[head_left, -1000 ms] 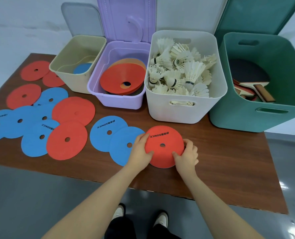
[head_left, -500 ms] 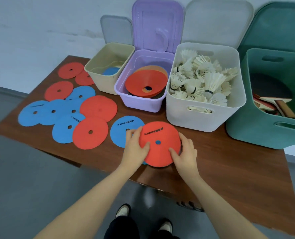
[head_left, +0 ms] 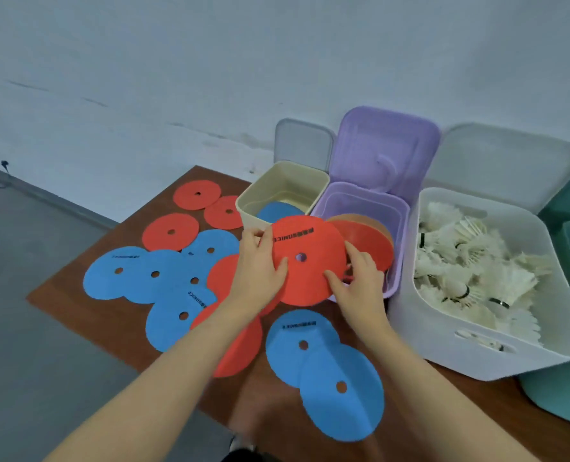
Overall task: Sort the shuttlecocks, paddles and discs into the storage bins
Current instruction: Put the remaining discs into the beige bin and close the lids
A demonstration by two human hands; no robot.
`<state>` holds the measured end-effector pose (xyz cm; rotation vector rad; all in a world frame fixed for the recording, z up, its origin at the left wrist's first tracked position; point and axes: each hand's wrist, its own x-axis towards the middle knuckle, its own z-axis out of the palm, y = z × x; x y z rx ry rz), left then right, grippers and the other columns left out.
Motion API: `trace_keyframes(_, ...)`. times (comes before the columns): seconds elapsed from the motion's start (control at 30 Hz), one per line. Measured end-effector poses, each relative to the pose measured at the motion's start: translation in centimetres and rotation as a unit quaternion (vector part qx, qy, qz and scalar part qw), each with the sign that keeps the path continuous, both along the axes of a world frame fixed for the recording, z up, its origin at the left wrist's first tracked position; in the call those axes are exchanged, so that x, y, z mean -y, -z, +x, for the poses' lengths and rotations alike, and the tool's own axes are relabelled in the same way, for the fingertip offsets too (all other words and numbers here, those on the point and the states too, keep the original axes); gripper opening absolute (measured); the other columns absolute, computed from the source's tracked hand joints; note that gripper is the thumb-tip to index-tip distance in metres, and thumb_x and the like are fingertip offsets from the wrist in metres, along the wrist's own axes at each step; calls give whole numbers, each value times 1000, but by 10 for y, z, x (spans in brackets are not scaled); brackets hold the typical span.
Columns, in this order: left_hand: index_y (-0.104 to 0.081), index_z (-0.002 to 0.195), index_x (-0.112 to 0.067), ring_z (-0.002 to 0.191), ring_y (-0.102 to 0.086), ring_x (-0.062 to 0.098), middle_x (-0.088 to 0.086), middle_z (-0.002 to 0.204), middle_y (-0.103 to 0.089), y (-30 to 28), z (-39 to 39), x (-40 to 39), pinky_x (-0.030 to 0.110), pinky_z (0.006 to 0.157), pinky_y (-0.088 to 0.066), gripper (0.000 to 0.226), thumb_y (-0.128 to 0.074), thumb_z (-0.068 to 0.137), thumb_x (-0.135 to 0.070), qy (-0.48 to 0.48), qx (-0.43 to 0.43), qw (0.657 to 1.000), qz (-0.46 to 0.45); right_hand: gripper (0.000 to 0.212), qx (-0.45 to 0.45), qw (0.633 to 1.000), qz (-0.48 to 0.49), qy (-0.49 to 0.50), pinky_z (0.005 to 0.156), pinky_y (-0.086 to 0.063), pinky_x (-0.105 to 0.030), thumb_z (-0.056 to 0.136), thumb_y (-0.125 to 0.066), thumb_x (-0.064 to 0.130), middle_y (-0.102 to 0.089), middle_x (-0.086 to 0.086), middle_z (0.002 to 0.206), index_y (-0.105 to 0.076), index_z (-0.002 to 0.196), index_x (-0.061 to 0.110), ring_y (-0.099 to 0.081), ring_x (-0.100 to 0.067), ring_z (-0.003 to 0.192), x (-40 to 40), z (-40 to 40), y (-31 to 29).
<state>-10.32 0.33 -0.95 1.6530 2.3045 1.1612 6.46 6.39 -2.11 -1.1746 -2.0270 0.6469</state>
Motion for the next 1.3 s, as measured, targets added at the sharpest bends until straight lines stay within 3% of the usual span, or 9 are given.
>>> trace_keyframes(0.13, -42, 134, 0, 106, -44, 34, 19, 119, -39, -10, -55, -56, 41, 96, -40, 61, -65, 79, -16, 17, -38, 999, -17, 59, 44, 998, 28, 31, 79, -35, -41, 76, -50, 42, -60, -4, 103, -51, 129, 17, -53, -27, 96, -49, -49, -13)
trace_keyframes(0.23, -40, 136, 2, 107, -45, 39, 23, 120, -41, -15, -96, -100, 46, 96, -39, 68, -66, 77, -18, 40, -83, 994, -52, 59, 57, 997, 30, 49, 77, -32, -39, 75, -53, 35, -60, -9, 102, -50, 131, 16, -52, -29, 97, -87, -85, -20)
trace_keyframes(0.4, -30, 140, -5, 113, -39, 36, 18, 131, -33, -15, -143, -167, 42, 99, -34, 67, -60, 84, -25, 68, -116, 984, -116, 55, 103, 990, -4, 96, 84, -33, -40, 82, -62, 23, -57, -13, 108, -47, 134, 15, -49, -33, 105, -142, -136, -16)
trace_keyframes(0.53, -26, 142, -6, 116, -38, 35, 17, 135, -31, 5, -167, -200, 40, 100, -31, 68, -57, 86, -26, 115, -136, 972, -152, 54, 136, 981, -43, 132, 84, -33, -39, 81, -54, 27, -55, -14, 111, -47, 132, 15, -47, -35, 106, -160, -161, 1)
trace_keyframes(0.73, -14, 148, -15, 132, -25, 31, 11, 146, -28, 35, -184, -210, 40, 104, -24, 71, -48, 91, -41, 183, -279, 913, -233, 48, 257, 946, -113, 165, 97, -27, -40, 85, -57, 35, -32, -10, 131, -45, 130, 21, -33, -34, 119, -160, -164, 27)
trace_keyframes(0.93, -24, 146, -16, 132, -29, 28, 7, 143, -35, 32, -179, -190, 37, 103, -26, 60, -45, 93, -34, 174, -227, 941, -183, 44, 244, 957, -73, 140, 96, -27, -42, 90, -51, 33, -31, -9, 133, -43, 133, 26, -32, -34, 119, -142, -150, 22)
trace_keyframes(1.13, -28, 145, -15, 134, -33, 23, 3, 150, -30, 11, -159, -148, 36, 104, -26, 57, -44, 94, -34, 201, -236, 936, -168, 35, 212, 971, 16, 108, 82, -31, -40, 90, -51, 28, -48, -12, 120, -56, 123, 15, -44, -36, 102, -104, -121, 8)
trace_keyframes(1.23, -55, 127, -8, 114, -57, 30, 11, 131, -55, -2, -143, -115, 42, 93, -43, 52, -40, 86, -35, 213, -241, 936, -146, 36, 213, 970, 60, 102, 75, -35, -40, 85, -48, 25, -55, -12, 111, -61, 114, 10, -50, -36, 91, -76, -101, 5)
trace_keyframes(1.3, -63, 117, -7, 102, -63, 31, 13, 118, -63, -2, -134, -94, 45, 86, -49, 53, -38, 79, -36, 216, -247, 936, -125, 33, 205, 970, 93, 96, 70, -35, -38, 82, -50, 23, -58, -11, 104, -63, 109, 10, -53, -35, 84, -56, -88, 7)
